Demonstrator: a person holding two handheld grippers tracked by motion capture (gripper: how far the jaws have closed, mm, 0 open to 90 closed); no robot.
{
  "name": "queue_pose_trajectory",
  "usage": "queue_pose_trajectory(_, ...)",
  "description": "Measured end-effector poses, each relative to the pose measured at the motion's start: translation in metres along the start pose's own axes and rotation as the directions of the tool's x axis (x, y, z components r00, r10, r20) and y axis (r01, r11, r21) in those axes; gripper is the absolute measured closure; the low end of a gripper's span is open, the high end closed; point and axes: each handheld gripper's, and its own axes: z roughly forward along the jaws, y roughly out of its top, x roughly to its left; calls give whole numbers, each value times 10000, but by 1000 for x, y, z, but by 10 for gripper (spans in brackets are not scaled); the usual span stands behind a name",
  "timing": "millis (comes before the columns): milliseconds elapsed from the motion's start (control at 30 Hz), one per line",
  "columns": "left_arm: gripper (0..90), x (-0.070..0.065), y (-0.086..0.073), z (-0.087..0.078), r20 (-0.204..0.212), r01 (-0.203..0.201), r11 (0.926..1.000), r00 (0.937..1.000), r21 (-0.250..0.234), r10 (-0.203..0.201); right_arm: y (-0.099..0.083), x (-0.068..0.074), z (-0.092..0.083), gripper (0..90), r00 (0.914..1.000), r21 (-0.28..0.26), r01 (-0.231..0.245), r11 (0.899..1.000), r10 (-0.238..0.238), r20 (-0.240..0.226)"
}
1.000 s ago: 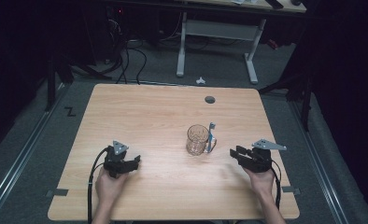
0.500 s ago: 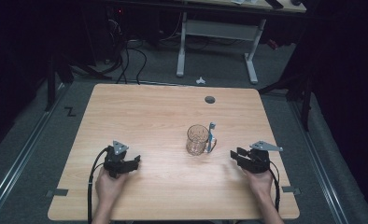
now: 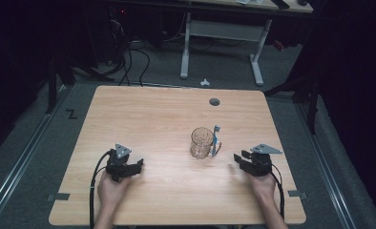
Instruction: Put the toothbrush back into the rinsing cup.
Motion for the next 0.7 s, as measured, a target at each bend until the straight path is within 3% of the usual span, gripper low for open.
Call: queue_pose_trajectory(700, 275, 0, 0, 0, 3, 0, 10000, 10000, -3, 0, -2, -4, 11, 554, 9985, 138, 70, 9999, -77, 547)
